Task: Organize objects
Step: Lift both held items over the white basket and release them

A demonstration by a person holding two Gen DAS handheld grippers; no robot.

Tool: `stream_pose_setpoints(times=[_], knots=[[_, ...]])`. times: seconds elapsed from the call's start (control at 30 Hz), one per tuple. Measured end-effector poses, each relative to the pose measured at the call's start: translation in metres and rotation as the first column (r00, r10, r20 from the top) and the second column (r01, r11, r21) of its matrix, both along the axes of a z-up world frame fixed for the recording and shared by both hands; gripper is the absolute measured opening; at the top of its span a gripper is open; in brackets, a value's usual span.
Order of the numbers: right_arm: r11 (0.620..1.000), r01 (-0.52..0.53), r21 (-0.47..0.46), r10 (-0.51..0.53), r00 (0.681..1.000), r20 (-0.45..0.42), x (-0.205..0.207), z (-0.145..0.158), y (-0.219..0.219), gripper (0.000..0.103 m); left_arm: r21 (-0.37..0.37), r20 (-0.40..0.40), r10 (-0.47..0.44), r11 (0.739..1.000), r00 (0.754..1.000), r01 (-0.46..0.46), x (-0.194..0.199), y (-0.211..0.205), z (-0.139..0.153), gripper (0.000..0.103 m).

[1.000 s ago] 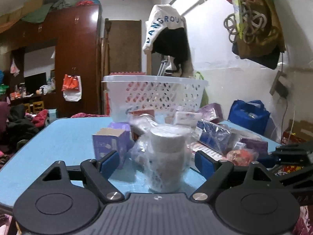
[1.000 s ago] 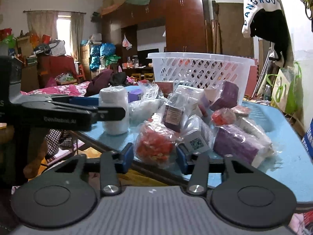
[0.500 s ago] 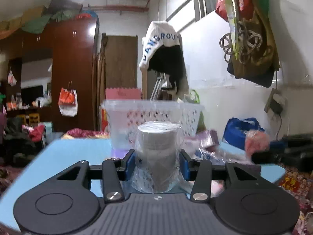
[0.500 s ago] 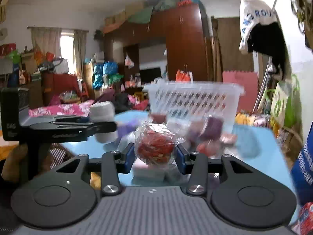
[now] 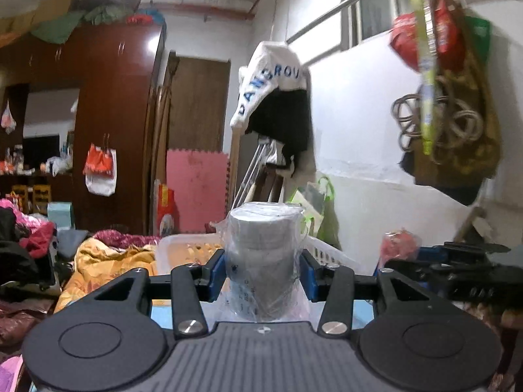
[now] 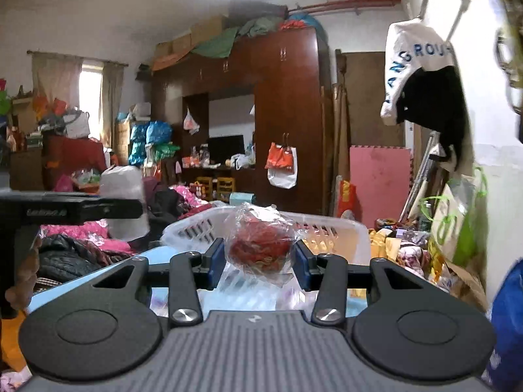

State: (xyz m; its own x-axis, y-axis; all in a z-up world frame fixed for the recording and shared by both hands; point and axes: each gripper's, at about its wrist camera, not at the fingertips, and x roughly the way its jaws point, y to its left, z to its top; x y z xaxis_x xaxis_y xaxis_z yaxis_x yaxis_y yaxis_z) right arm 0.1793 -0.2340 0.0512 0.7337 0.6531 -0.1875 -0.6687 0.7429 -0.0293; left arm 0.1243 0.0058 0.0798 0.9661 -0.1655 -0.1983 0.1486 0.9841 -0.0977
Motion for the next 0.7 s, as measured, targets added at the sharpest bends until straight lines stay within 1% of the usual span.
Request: stream_pose_setpoints(times=[0.07, 0.13, 0.2, 0.23, 0.3, 0.37, 0.4, 0.43, 0.47, 0.5, 0.57, 0.63, 0.7], knots=[[0.999, 0.034, -0.037, -0.033, 0.999, 0.01, 0.021, 0.004, 0.015, 0.047, 0.002, -0.034, 0.02, 1.0, 0.999, -0.02, 0.032, -0.001, 0.006, 0.05], [0.998, 0.038, -0.041, -0.039, 0.999, -0.023, 0.04, 0.005, 0.024, 0.047, -0.02, -0.077, 0.031, 0.999, 0.997, -0.033, 0.058, 0.001, 0.004, 0.05], [0.998, 0.032, -0.051, -0.036, 0.997, -0.073, 0.057, 0.002, 0.031, 0.047, -0.026, -0.12, 0.043, 0.999, 0.992, -0.047, 0.078, 0.001, -0.001, 0.05], [0.998, 0.033, -0.061, -0.038, 0.996, -0.082, 0.062, -0.001, 0.034, 0.047, -0.027, -0.133, 0.045, 0.998, 0.99, -0.049, 0.082, 0.001, -0.005, 0.05], [0.995, 0.05, -0.081, -0.056, 0.996, -0.072, 0.064, -0.006, 0.037, 0.047, -0.022, -0.151, 0.046, 0.999, 0.987, -0.05, 0.092, -0.001, -0.01, 0.05], [0.996, 0.047, -0.074, -0.051, 0.997, -0.055, 0.059, -0.008, 0.036, 0.049, -0.026, -0.141, 0.071, 0.997, 0.988, -0.075, 0.093, 0.002, -0.011, 0.052], [0.996, 0.057, -0.069, -0.061, 0.997, -0.047, 0.057, -0.008, 0.036, 0.063, -0.019, -0.129, 0.077, 0.997, 0.989, -0.08, 0.094, 0.001, -0.011, 0.061], [0.995, 0.067, -0.072, -0.07, 0.997, -0.04, 0.053, -0.007, 0.035, 0.079, -0.004, -0.13, 0.081, 0.997, 0.988, -0.082, 0.096, 0.0, -0.011, 0.079], [0.994, 0.071, -0.078, -0.073, 0.997, -0.029, 0.05, -0.006, 0.034, 0.103, 0.01, -0.131, 0.089, 0.996, 0.987, -0.089, 0.095, 0.0, -0.011, 0.083], [0.994, 0.077, -0.078, -0.077, 0.997, -0.004, 0.045, -0.005, 0.03, 0.102, 0.019, -0.124, 0.099, 0.995, 0.987, -0.097, 0.092, 0.001, -0.011, 0.083], [0.994, 0.082, -0.079, -0.083, 0.996, -0.013, 0.035, -0.003, 0.021, 0.102, 0.02, -0.108, 0.092, 0.996, 0.99, -0.09, 0.078, 0.005, -0.008, 0.083], [0.995, 0.061, -0.073, -0.063, 0.998, -0.028, 0.02, -0.004, 0.005, 0.103, -0.001, -0.087, 0.066, 0.998, 0.994, -0.066, 0.056, 0.012, -0.005, 0.083], [0.996, 0.054, -0.068, -0.055, 0.998, -0.016, 0.002, -0.007, -0.014, 0.103, -0.011, -0.06, 0.047, 0.999, 0.997, -0.048, 0.028, 0.018, -0.005, 0.083]])
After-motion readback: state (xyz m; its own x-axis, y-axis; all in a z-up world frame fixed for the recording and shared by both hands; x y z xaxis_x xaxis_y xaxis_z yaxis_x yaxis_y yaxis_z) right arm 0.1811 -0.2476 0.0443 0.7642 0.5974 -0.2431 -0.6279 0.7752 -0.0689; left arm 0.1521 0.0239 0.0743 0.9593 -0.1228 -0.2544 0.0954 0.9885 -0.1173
